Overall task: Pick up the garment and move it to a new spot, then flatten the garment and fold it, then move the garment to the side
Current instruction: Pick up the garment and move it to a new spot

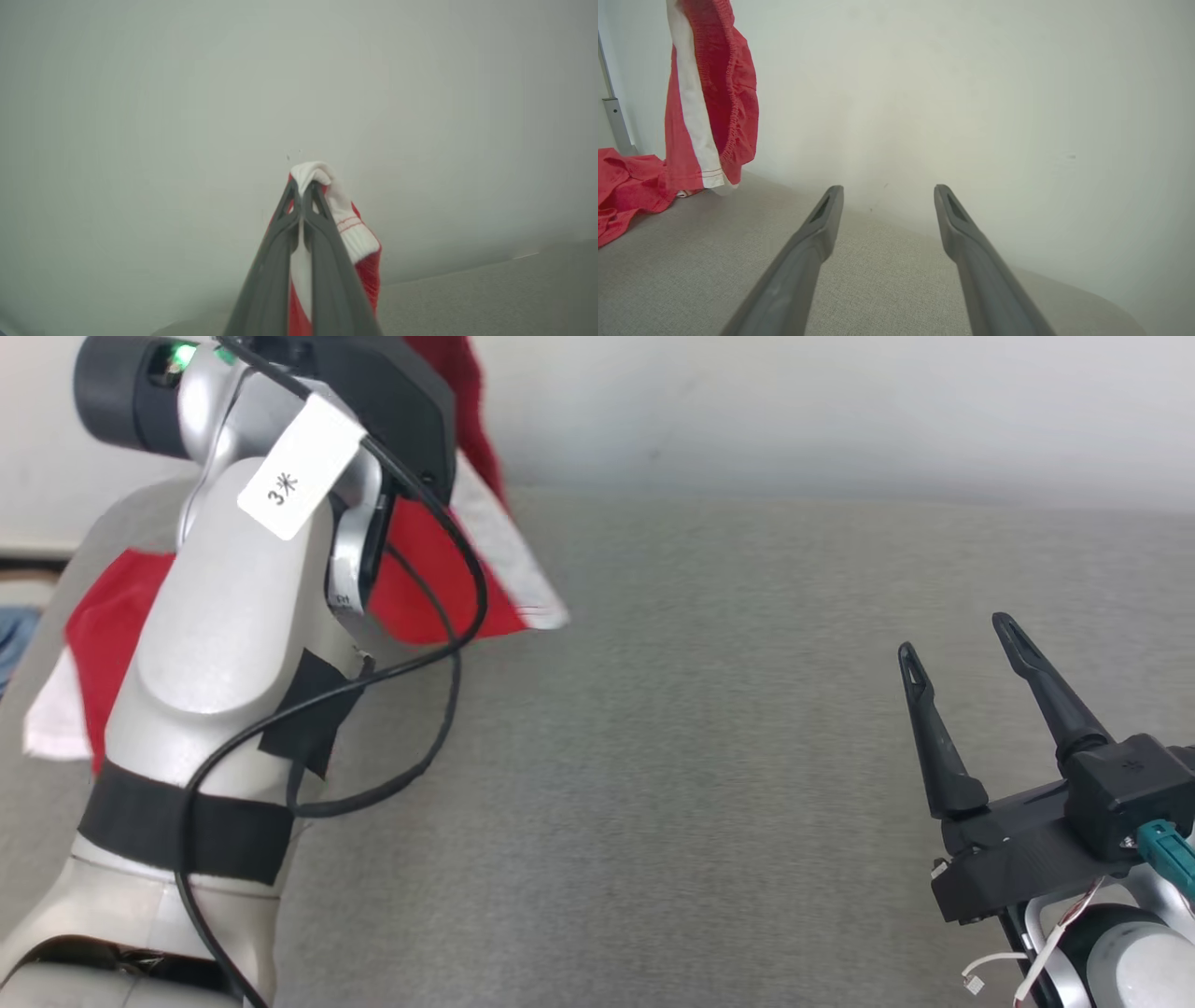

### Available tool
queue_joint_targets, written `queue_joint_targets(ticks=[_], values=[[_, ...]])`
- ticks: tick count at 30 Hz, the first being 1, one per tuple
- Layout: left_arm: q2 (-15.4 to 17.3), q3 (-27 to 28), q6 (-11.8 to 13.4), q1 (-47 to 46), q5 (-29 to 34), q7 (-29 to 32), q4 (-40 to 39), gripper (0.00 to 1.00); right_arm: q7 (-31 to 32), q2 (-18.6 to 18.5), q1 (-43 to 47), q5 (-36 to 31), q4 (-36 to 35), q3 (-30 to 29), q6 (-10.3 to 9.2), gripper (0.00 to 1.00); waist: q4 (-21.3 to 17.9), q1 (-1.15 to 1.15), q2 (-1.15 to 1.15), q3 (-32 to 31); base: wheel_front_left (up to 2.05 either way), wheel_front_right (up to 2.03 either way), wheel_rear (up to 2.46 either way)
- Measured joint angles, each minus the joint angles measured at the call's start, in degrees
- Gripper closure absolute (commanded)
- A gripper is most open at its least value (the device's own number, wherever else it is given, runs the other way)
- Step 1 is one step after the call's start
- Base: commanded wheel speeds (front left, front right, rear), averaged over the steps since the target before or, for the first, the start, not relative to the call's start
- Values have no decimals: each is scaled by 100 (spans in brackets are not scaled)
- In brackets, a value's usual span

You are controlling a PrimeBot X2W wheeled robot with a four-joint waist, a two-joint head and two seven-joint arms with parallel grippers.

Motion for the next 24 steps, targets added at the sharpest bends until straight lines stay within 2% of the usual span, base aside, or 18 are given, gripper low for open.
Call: queue_joint_targets(ticks=[3,8,13,15,21,24], values=[[20,-433,-114,62,-302,-1,-483,100,-44,15,16,0,53,-91,0,0,-247,0,0,-110,0,0,0],[11,-1042,-114,272,-768,22,-1416,100,-47,35,138,20,168,-172,-1,0,-680,0,0,-253,0,0,0],[21,-1524,-66,450,-1092,146,-2080,100,-51,51,196,49,133,-248,-1,0,-1029,1,0,-327,0,0,0],[18,-1850,27,498,-1149,270,-2330,100,-91,49,276,56,44,-315,-1,0,-1269,0,0,-349,0,0,0],[14,-2313,91,825,-1289,397,-1979,100,-118,63,341,124,31,-385,-1,0,-1552,1,0,-302,0,0,0],[34,-2327,97,1193,-1237,502,-1043,100,-146,92,328,154,81,-341,-1,0,-1616,2,1,-197,0,0,0]])
